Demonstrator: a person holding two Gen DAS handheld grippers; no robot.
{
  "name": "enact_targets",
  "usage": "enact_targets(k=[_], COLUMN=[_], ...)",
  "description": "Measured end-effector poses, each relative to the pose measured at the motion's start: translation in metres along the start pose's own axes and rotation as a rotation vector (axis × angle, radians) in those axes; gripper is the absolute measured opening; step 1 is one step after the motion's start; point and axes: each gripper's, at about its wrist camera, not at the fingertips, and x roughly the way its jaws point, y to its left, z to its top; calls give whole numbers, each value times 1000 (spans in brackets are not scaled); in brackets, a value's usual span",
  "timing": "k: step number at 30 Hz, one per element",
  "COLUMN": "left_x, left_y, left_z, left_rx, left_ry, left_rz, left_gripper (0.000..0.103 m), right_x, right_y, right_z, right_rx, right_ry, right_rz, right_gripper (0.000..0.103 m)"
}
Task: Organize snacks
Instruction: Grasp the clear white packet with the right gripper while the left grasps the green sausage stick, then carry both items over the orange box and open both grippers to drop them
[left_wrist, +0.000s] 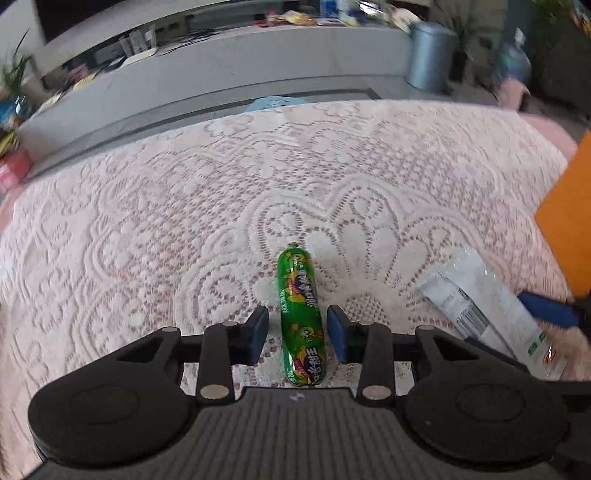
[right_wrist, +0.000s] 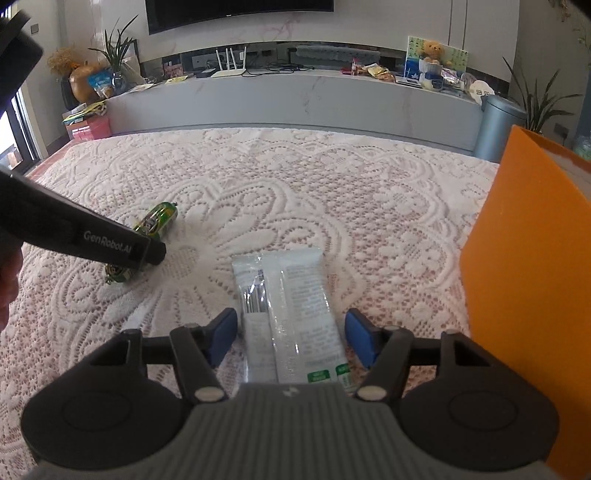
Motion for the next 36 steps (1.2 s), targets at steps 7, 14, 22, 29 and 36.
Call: enact_targets(k=[7,14,22,29,36], left_x=[-6,-14,-53,-103,-150], left_y=[-14,-8,-10,-24,-45], left_z=[-4,-8,-13,-28,-38], left_rx=[25,-34,-118,-172,-178], left_ry=[-71,-130,-179,-235,-288], left_rz=[29,27,-48,-109,-182], left_gripper=[25,24,24,24,24], right_x=[1,-2,-20,-52,-122], right_y=[1,-2,-10,-8,-27], right_z=[-1,-1,-1,1,0], right_rx=[-7,13,78,98,163], right_ry=[-5,-19,-50,-76,-111], right_rz=[-7,-21,4,27,72], right_gripper=[65,49,47,47,47])
